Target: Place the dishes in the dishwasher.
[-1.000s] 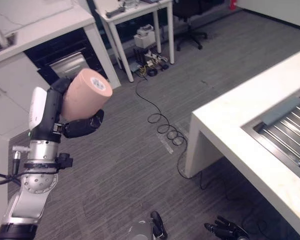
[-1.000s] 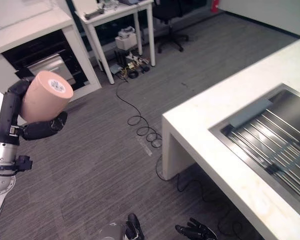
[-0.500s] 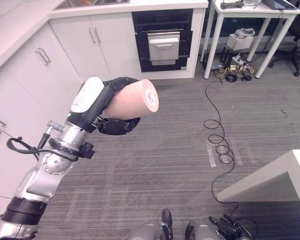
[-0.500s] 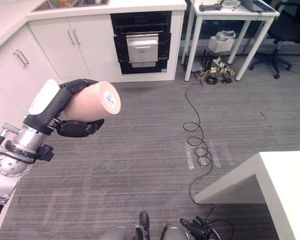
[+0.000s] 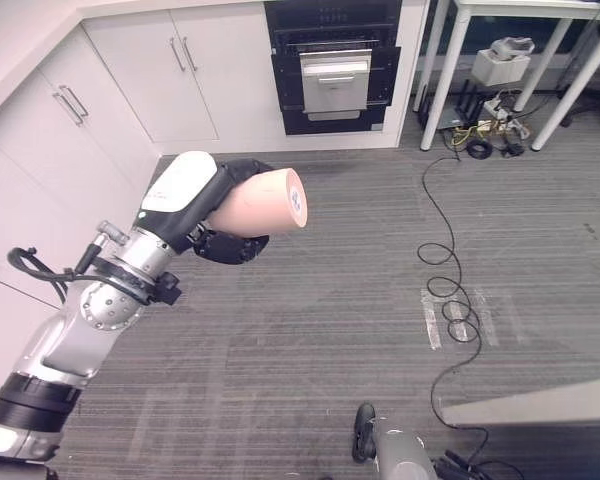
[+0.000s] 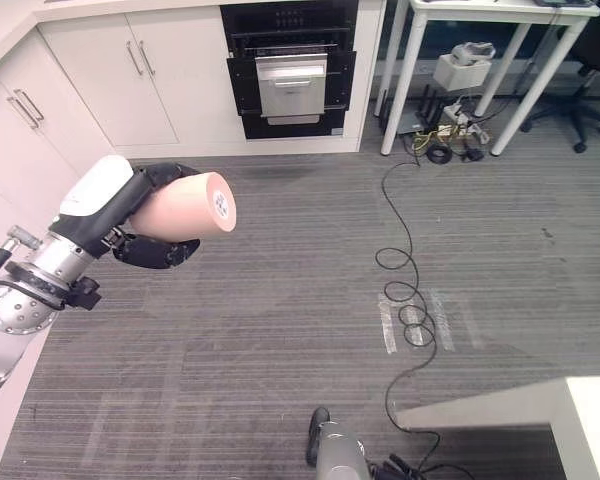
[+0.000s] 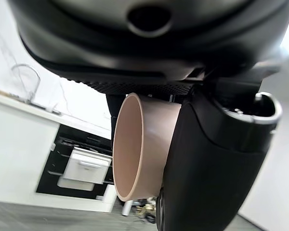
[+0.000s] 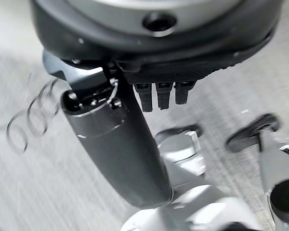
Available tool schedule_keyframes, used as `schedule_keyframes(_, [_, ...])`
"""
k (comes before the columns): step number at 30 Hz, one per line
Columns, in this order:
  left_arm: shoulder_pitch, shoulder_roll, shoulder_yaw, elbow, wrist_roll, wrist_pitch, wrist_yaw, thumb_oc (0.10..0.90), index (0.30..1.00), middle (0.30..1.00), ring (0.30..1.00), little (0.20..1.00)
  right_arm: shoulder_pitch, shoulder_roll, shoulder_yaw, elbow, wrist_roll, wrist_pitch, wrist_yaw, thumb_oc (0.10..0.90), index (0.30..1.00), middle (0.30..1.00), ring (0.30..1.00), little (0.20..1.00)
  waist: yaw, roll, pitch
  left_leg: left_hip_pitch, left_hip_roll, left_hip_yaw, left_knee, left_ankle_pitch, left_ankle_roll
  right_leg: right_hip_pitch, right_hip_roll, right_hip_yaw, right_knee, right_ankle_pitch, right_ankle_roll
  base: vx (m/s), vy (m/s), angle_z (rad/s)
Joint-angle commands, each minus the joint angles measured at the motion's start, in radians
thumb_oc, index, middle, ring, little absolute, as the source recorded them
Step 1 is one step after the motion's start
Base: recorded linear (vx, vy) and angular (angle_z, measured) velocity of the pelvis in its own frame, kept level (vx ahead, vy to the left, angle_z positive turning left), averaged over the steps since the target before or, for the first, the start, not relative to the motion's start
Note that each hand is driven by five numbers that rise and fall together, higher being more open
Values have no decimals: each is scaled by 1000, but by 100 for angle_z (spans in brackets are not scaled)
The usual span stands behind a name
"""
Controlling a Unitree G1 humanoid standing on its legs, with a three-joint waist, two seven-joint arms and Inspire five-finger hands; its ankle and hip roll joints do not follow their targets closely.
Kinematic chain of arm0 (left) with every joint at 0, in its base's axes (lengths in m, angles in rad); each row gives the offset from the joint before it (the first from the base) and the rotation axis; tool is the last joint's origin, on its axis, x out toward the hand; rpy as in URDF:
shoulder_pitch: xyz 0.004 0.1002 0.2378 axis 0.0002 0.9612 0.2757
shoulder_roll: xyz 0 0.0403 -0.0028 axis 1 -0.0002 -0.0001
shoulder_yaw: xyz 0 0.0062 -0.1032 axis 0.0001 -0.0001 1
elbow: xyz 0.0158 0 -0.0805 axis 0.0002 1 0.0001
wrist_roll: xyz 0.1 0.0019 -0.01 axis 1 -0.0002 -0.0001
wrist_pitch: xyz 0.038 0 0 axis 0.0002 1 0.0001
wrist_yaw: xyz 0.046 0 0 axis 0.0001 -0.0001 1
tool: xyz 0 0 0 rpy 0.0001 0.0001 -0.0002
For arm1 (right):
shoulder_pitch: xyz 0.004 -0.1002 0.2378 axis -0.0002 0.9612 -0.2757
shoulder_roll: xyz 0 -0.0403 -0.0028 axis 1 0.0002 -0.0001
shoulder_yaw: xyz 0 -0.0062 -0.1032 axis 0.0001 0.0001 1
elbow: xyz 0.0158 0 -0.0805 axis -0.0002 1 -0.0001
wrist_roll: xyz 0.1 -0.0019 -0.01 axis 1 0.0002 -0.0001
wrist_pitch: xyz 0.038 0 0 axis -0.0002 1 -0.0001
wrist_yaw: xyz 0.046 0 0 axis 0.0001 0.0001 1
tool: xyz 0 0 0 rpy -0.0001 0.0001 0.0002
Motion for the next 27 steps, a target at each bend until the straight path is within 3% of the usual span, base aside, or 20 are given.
schedule_keyframes(1, [-154, 31, 136, -21, -149, -25, 34, 400, 300, 300, 300, 300, -8, -66, -24, 57, 1, -45, 45, 800, 900, 900, 900, 900, 7, -11, -45, -178, 164, 55, 150, 65, 46, 139, 48, 36, -154, -8, 123, 239, 0, 13])
schedule_keyframes(4, [-160, 35, 127, -2, -152, -27, 50, 400, 300, 300, 300, 300, -28, -77, -30, 67, -43, -39, 59, 800, 900, 900, 900, 900, 17, -15, -36, -205, 139, 95, -12, 74, 65, 163, 47, 78, -154, -30, 134, 305, 101, -27])
schedule_keyframes(5, [-139, 26, 142, -6, -145, -15, 64, 400, 300, 300, 300, 300, -41, -82, -17, 67, -63, -25, 54, 800, 900, 900, 900, 900, 40, -2, -28, -271, 111, 104, -137, 120, 73, 183, 69, 108, -154, -36, 137, 222, 110, -21])
schedule_keyframes(6, [-137, 25, 144, -7, -145, -14, 64, 400, 300, 300, 300, 300, -42, -83, -16, 67, -64, -23, 53, 800, 900, 900, 900, 900, 41, 0, -28, -276, 112, 104, -137, 118, 72, 184, 71, 110, -154, -37, 137, 517, 158, -52])
schedule_keyframes(7, [-91, 5, 165, -18, -121, -14, 69, 400, 300, 300, 300, 300, -50, -81, 2, 71, -78, -6, 40, 800, 900, 900, 900, 900, 67, 37, -25, -402, 156, 64, -137, 159, 44, 224, 134, 144, -154, -74, 132, 532, 87, -61])
schedule_keyframes(9, [-37, -22, 189, -24, -84, -31, 71, 400, 300, 300, 300, 300, -55, -80, 13, 84, -97, 2, 44, 800, 900, 900, 900, 900, 90, 57, -27, -491, 207, 58, -137, 209, 26, 259, 177, 170, -154, -98, 124, 569, 85, -71])
schedule_keyframes(12, [37, -67, 231, -24, -25, -63, 72, 400, 300, 300, 300, 300, -53, -71, 30, 102, -136, -4, 51, 800, 900, 900, 900, 900, 103, 44, -34, -562, 237, 88, -137, 195, 12, 336, 173, 192, -154, -148, 139, 552, 126, -90])
schedule_keyframes(14, [56, -85, 250, -10, 20, -89, 66, 400, 300, 300, 300, 300, -56, -65, 41, 101, -150, 0, 44, 800, 900, 900, 900, 900, 104, 45, -44, -547, 254, 120, -137, 209, 16, 363, 175, 191, -154, -174, 143, 420, 128, -55])
schedule_keyframes(16, [69, -96, 264, -6, 46, -96, 55, 400, 300, 300, 300, 300, -63, -56, 47, 97, -146, 11, 26, 800, 900, 900, 900, 900, 116, 35, -52, -529, 230, 99, -137, 209, 18, 398, 161, 201, -154, -201, 148, 493, 142, -34])
schedule_keyframes(18, [60, -98, 265, -8, 40, -102, 24, 400, 300, 300, 300, 300, -65, -45, 41, 91, -100, 19, 3, 800, 900, 900, 900, 900, 130, 31, -60, -513, 212, 96, -137, 202, 43, 448, 165, 206, -154, -200, 148, 460, 126, -40])
schedule_keyframes(19, [49, -101, 259, -11, 40, -113, 4, 400, 300, 300, 300, 300, -57, -32, 32, 77, -77, 12, -13, 800, 900, 900, 900, 900, 134, 15, -67, -489, 184, 96, -137, 174, 57, 494, 151, 191, -154, -172, 162, 452, 172, -32])
schedule_keyframes(20, [33, -103, 245, -15, 45, -121, -12, 400, 300, 300, 300, 300, -47, -17, 22, 58, -84, 1, -22, 800, 900, 900, 900, 900, 129, 8, -71, -458, 164, 108, -137, 143, 81, 530, 140, 173, -144, -70, 202, 445, 206, -19])
schedule_keyframes(22, [-8, -86, 207, -21, 44, -121, -17, 400, 300, 300, 300, 300, -22, 0, 10, 3, -108, -33, -60, 800, 900, 900, 900, 900, 117, -6, -64, -422, 110, 108, -137, 104, 130, 475, 105, 175, 62, 67, 269, 338, 224, 35])
schedule_keyframes(24, [-35, -66, 173, -7, 35, -116, -8, 400, 300, 300, 300, 300, -14, 10, 12, -18, -94, -45, -81, 800, 900, 900, 900, 900, 111, 9, -62, -398, 107, 95, -137, 98, 161, 380, 116, 183, 236, 195, 304, 221, 157, 69])
schedule_keyframes(25, [-51, -48, 151, -1, 20, -110, 0, 400, 300, 300, 300, 300, -12, 10, 16, -25, -71, -52, -92, 800, 900, 900, 900, 900, 97, 16, -59, -366, 97, 79, -137, 75, 174, 301, 110, 180, 303, 231, 311, 225, 124, 36])
schedule_keyframes(26, [-57, -40, 143, 0, 16, -107, 4, 400, 300, 300, 300, 300, -11, 11, 16, -27, -68, -53, -93, 800, 900, 900, 900, 900, 92, 17, -58, -354, 92, 73, -137, 66, 179, 272, 108, 177, 319, 236, 311, 285, 108, 18])
schedule_keyframes(27, [-70, -14, 124, 5, 7, -107, 20, 400, 300, 300, 300, 300, -6, 5, 11, -36, -71, -58, -94, 800, 900, 900, 900, 900, 68, 33, -48, -302, 89, 50, -137, 41, 188, 163, 98, 148, 345, 225, 296, 301, 46, -11])
